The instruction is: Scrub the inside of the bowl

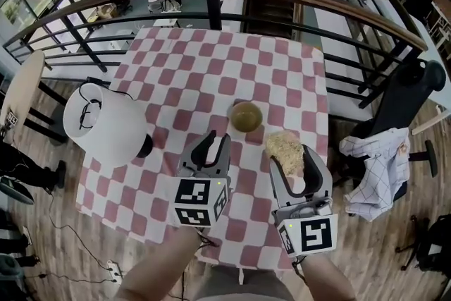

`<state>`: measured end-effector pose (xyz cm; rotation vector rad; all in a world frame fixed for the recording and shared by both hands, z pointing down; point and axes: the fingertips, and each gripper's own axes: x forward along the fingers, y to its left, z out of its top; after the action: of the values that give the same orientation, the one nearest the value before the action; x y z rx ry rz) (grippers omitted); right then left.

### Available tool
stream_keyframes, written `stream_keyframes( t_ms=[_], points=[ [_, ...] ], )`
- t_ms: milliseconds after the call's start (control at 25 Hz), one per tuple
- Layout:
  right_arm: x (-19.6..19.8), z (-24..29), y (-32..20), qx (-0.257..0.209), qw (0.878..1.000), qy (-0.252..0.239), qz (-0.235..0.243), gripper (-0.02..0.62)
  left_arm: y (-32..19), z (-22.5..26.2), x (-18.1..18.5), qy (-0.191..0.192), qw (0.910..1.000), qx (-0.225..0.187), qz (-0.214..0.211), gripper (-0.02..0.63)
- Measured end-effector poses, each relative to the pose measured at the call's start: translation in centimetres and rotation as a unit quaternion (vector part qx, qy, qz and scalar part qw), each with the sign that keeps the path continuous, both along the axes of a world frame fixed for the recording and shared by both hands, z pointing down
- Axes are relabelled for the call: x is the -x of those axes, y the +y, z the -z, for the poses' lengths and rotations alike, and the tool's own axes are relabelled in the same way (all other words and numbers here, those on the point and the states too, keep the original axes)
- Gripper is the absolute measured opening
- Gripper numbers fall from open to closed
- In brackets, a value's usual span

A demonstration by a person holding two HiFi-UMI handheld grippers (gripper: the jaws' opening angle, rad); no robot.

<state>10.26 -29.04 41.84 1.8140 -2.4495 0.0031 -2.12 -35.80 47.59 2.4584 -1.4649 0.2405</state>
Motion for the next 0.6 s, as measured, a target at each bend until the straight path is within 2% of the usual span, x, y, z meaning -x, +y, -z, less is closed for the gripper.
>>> stream_keyframes(
  t_ms=[160,320,600],
  points=[
    [0.5,-1.9,-1.8,0.002,1.000,0.003,-0.010,0.252,-2.3,-2.3,-1.2,0.002,0.9999,0.012,-0.008,0.110],
    [-0.1,-3.9,-3.5,0.004,1.000,0.010,-0.020,0.252,-4.1,-6.7,-2.6,0.026,0.9974,0.065,-0.016,0.123],
    [-0.6,-7.6,-5.6,0.022,0.999,0.018,-0.035,0.252,-7.0,-12.6,-1.6,0.026,0.9943,0.102,0.016,0.123]
  ],
)
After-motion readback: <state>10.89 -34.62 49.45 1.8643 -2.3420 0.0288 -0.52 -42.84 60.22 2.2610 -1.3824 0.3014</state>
